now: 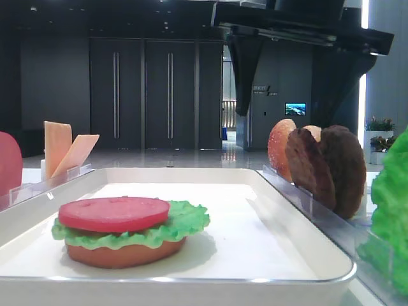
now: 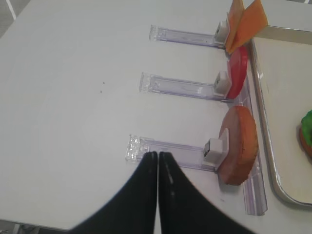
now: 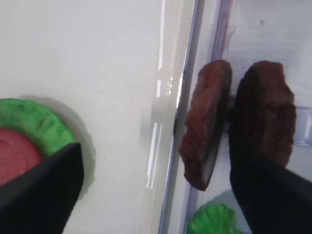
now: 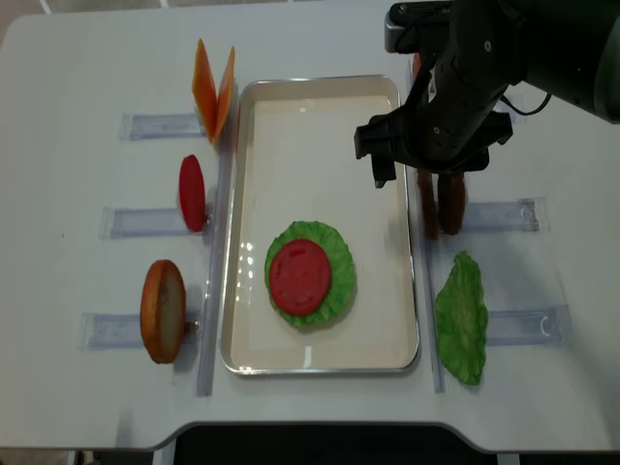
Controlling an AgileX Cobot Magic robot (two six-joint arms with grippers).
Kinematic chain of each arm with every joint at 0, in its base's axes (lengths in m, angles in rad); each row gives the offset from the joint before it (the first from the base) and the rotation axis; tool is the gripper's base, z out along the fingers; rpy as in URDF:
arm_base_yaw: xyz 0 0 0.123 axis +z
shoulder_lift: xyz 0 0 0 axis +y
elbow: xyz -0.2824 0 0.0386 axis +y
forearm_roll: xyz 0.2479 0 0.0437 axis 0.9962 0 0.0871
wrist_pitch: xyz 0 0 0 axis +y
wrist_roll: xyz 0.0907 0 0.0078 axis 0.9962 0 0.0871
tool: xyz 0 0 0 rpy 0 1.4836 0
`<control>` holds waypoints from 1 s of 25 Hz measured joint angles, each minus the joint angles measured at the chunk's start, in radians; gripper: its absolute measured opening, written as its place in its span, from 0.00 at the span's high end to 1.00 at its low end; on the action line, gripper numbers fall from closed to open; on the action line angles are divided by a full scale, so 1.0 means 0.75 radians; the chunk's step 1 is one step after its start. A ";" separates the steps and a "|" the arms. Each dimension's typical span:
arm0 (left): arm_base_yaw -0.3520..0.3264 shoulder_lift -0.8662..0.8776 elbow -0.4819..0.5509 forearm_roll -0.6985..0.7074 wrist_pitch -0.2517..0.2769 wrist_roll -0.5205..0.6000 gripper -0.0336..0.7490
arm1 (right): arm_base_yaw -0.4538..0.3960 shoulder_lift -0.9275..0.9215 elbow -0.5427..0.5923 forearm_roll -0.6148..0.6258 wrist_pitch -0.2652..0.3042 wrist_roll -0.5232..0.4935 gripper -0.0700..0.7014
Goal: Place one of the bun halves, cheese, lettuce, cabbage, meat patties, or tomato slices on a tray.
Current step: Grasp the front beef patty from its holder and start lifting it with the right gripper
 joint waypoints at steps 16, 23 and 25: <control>0.000 0.000 0.000 0.000 0.000 0.000 0.96 | -0.001 0.026 0.000 -0.005 -0.004 0.000 0.16; 0.000 0.000 0.000 0.000 0.000 0.000 0.96 | -0.001 0.026 0.000 0.005 -0.005 0.000 0.16; 0.000 0.000 0.000 0.000 0.000 0.000 0.96 | -0.001 0.026 0.000 0.021 -0.005 0.000 0.16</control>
